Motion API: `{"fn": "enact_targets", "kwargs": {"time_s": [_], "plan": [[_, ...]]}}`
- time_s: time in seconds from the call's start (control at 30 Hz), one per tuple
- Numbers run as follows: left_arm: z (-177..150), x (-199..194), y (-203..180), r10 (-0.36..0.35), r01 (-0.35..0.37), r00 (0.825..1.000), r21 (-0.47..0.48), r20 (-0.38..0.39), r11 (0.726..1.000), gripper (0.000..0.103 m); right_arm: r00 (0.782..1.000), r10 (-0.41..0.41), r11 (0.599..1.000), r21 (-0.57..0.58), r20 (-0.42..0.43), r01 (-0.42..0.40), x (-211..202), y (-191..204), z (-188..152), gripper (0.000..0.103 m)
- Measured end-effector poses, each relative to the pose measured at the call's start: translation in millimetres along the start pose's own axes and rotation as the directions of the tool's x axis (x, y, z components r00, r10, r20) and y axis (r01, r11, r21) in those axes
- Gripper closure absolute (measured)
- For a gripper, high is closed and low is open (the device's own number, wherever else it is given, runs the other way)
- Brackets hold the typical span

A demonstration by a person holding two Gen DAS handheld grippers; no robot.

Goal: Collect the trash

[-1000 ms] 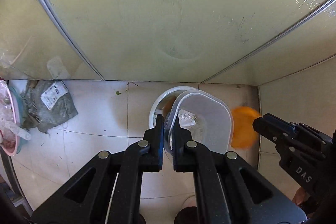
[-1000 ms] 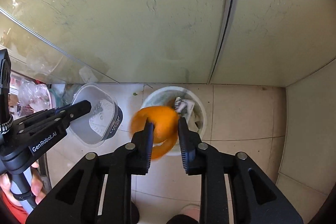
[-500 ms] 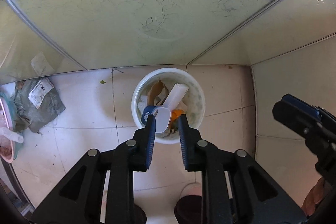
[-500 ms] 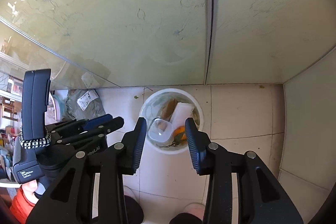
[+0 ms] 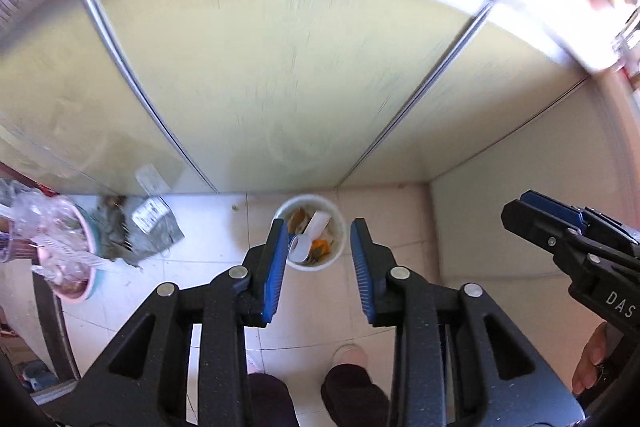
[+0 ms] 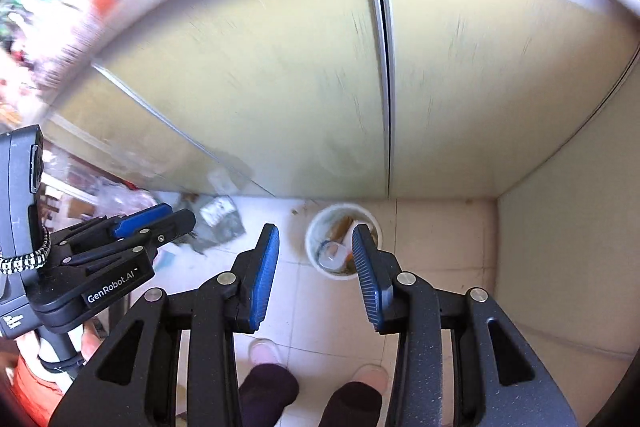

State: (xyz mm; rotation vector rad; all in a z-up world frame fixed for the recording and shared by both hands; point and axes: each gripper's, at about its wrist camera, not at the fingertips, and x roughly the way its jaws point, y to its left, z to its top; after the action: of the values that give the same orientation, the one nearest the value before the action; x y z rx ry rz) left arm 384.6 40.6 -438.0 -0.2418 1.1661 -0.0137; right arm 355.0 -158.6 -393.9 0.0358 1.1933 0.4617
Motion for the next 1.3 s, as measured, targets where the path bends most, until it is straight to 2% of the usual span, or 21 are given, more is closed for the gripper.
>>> {"fn": "enact_targets", "kwargs": {"time_s": [0.1, 0.2, 0.37, 0.5, 0.7, 0.8, 0.9, 0.93, 0.97, 1.03, 1.17, 1.23, 1.3], "plan": [[3.2, -76.6, -20.1, 0.009, -0.008, 0.997, -0.012, 0.077, 1.000, 0.068, 0.998, 0.031, 0.999, -0.037, 0.063, -0.029, -69.6, 18.6, 10.0, 0.068], [-0.6, -149.9, -39.5, 0.020, -0.018, 0.987, -0.013, 0.162, 1.000, 0.063, 0.990, 0.056, 0.996, -0.076, 0.126, -0.047, -133.0, 35.2, 14.0, 0.068], [-15.0, -258.2, -57.6, 0.011, -0.014, 0.950, 0.010, 0.313, 1.000, 0.060, 0.964, 0.088, 0.989, -0.141, 0.252, -0.054, -225.3, 63.9, 4.0, 0.068], [-31.7, -336.9, -58.4, 0.003, -0.021, 0.897, 0.036, 0.442, 0.999, 0.059, 0.921, 0.100, 0.982, -0.187, 0.377, -0.030, -289.2, 93.3, -12.7, 0.068], [-69.0, -431.4, -57.6, -0.034, -0.011, 0.799, 0.072, 0.600, 0.997, 0.048, 0.839, 0.104, 0.981, -0.196, 0.534, 0.003, -360.8, 136.7, -46.8, 0.067], [-90.9, -466.5, -56.3, -0.043, -0.025, 0.761, 0.096, 0.647, 0.995, 0.036, 0.803, 0.088, 0.982, -0.186, 0.589, 0.028, -384.7, 153.1, -61.8, 0.058], [-109.7, -491.8, -52.3, -0.044, -0.044, 0.730, 0.111, 0.682, 0.993, 0.012, 0.763, 0.076, 0.983, -0.175, 0.642, 0.049, -401.8, 165.6, -77.1, 0.047], [-115.2, -498.0, -50.3, -0.039, -0.051, 0.718, 0.109, 0.695, 0.993, 0.005, 0.752, 0.071, 0.984, -0.172, 0.655, 0.057, -407.6, 168.7, -80.9, 0.040], [-121.2, -504.1, -48.5, -0.037, -0.055, 0.705, 0.107, 0.708, 0.993, 0.003, 0.742, 0.065, 0.984, -0.167, 0.668, 0.064, -412.5, 171.9, -84.3, 0.033], [-130.4, -513.3, -44.4, -0.041, -0.054, 0.698, 0.109, 0.715, 0.993, 0.001, 0.723, 0.056, 0.984, -0.161, 0.689, 0.078, -419.3, 176.7, -92.5, 0.023], [-139.9, -517.5, -42.6, -0.047, -0.045, 0.705, 0.111, 0.707, 0.993, 0.001, 0.707, 0.033, 0.981, -0.159, 0.706, 0.113, -425.3, 184.5, -105.5, 0.004], [-144.9, -519.7, -42.6, -0.045, -0.045, 0.706, 0.108, 0.707, 0.993, 0.001, 0.702, 0.022, 0.980, -0.156, 0.712, 0.126, -426.6, 186.5, -110.9, 0.000], [-148.4, -520.7, -43.4, -0.047, -0.042, 0.708, 0.109, 0.705, 0.993, 0.001, 0.702, 0.016, 0.978, -0.155, 0.712, 0.136, -429.0, 188.5, -115.6, 0.000]]}}
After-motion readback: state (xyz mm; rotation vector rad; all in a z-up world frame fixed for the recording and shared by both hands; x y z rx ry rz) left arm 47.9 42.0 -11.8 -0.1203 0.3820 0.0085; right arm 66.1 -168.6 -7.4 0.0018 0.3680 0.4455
